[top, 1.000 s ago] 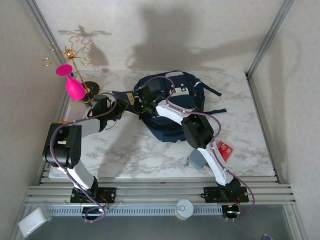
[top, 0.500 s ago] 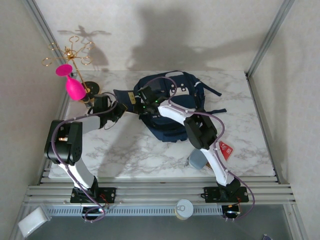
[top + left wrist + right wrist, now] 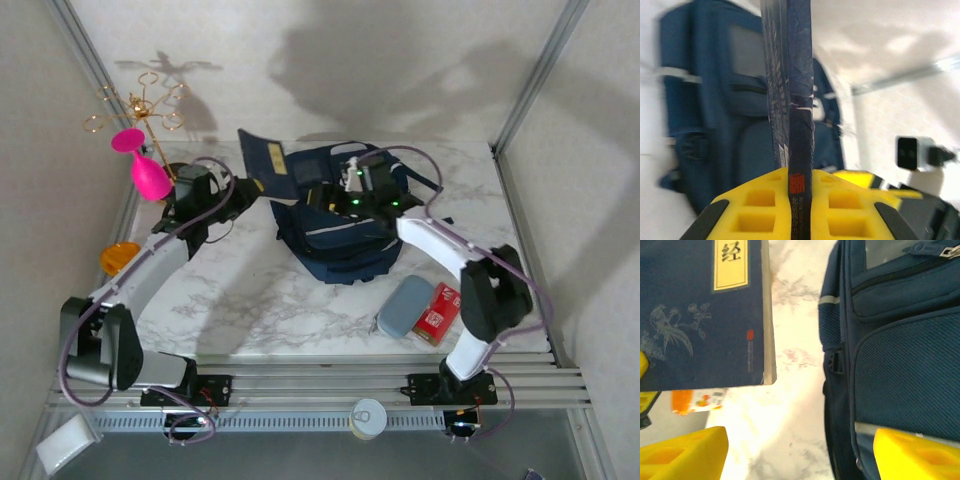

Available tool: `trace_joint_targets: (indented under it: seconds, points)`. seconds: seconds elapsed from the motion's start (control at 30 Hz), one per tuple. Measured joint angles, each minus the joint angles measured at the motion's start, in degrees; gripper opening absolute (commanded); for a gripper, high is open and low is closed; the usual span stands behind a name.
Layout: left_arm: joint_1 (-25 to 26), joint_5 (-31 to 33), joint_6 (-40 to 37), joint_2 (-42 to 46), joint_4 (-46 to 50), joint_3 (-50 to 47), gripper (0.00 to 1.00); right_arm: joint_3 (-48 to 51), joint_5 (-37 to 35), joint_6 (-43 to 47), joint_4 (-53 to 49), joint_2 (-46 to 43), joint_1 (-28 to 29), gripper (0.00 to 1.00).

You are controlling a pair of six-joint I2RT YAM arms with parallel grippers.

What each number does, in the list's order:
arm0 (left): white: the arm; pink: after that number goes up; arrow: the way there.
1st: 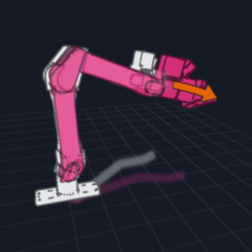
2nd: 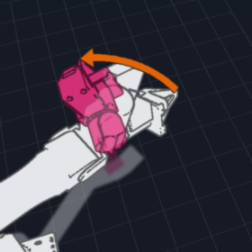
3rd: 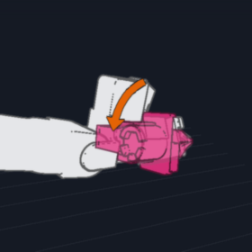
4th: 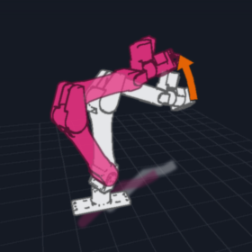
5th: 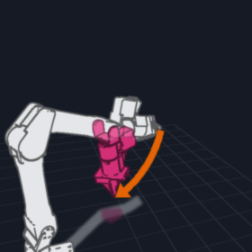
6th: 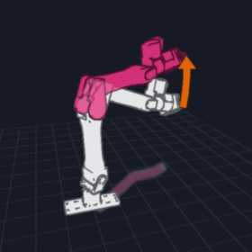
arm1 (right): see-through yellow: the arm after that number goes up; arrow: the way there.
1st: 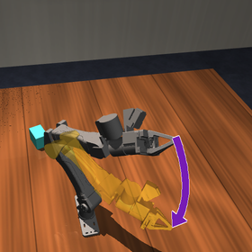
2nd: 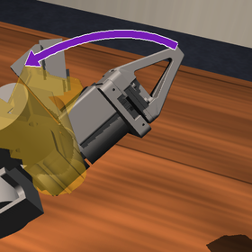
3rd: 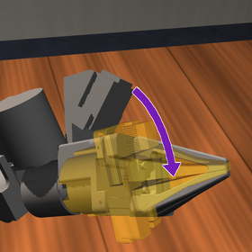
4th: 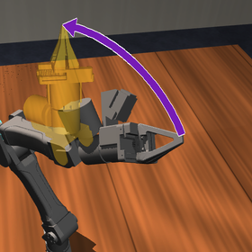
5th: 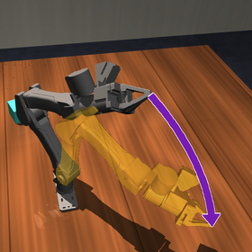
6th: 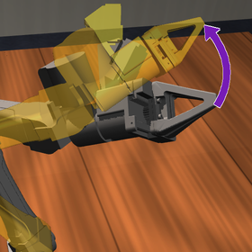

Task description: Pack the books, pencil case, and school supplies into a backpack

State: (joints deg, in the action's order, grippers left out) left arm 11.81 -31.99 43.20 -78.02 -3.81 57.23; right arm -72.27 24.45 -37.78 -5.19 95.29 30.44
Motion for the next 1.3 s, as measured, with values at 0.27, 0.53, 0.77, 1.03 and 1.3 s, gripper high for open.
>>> trace_joint_targets:
  seconds: [0.27,0.53,0.77,1.03,1.3]
  points:
    - [11.0,0.1,2.2,4.1,-5.9,0.6,0.00,14.9,17.0,-7.2,9.0,-18.4,-10.8,0.99]
    - [19.1,0.2,7.9,3.1,-17.9,1.6,0.00,18.0,28.7,-13.7,16.9,-23.3,-15.6,0.99]
    - [24.4,0.2,12.2,-0.4,-26.5,3.5,0.00,18.6,33.7,-20.4,26.7,-23.3,-17.7,0.92]
    - [25.9,0.9,12.3,-3.5,-25.9,4.2,0.00,18.4,33.7,-21.1,28.0,-24.2,-19.0,0.49]
    - [25.9,3.3,9.6,-3.6,-21.4,4.7,0.01,18.3,32.8,-19.8,26.4,-24.7,-20.4,0.06]
